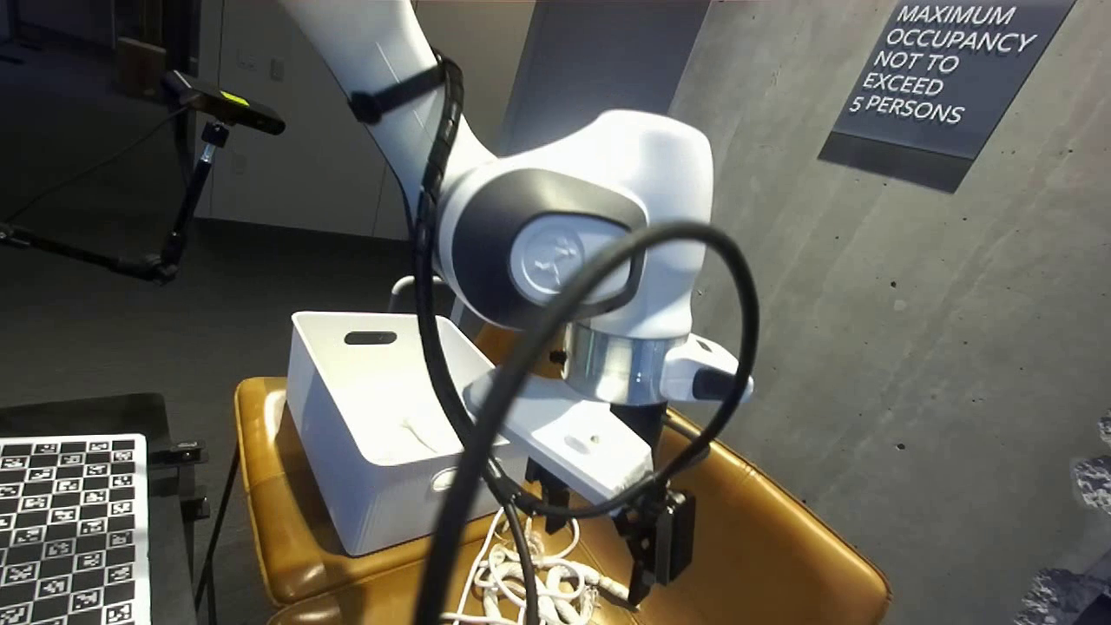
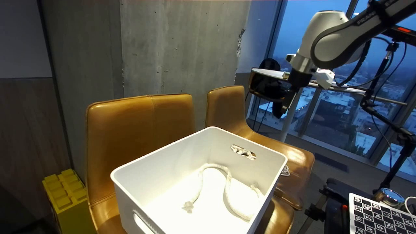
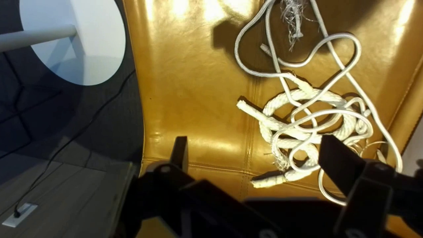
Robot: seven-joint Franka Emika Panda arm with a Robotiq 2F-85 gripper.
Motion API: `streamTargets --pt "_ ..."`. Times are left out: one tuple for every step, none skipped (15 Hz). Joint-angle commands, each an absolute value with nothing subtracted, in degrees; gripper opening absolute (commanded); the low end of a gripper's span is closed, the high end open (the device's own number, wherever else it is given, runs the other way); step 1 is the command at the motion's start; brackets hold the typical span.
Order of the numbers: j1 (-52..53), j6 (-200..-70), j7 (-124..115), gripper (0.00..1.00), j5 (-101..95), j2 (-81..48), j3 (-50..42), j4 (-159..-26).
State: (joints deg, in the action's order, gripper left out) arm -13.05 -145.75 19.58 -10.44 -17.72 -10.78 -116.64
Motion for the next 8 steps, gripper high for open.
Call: streamTargets --pt "-13.93 -142.96 22.17 1.0 -10.62 -28.86 -9.32 -105.26" --pt "-13.82 -141.31 22.46 1.0 -11.37 -32.05 -9.2 -101.91" --pt "-13.91 -140.09 23.38 1.0 -11.99 -34.85 -8.93 -98.95" --pt "-14.24 -138.32 24.78 1.0 -12.21 -37.4 -8.43 -95.97" --pt "-14.73 -136.01 26.85 1.0 -12.09 -39.84 -7.66 -93.09" --pt "-15.04 -133.77 28.93 1.0 -12.14 -42.17 -7.02 -90.36" --pt "-15.0 -132.09 30.07 1.0 -12.48 -44.53 -6.79 -87.6" --pt "-14.74 -130.59 30.84 1.0 -13.04 -46.93 -6.74 -84.97"
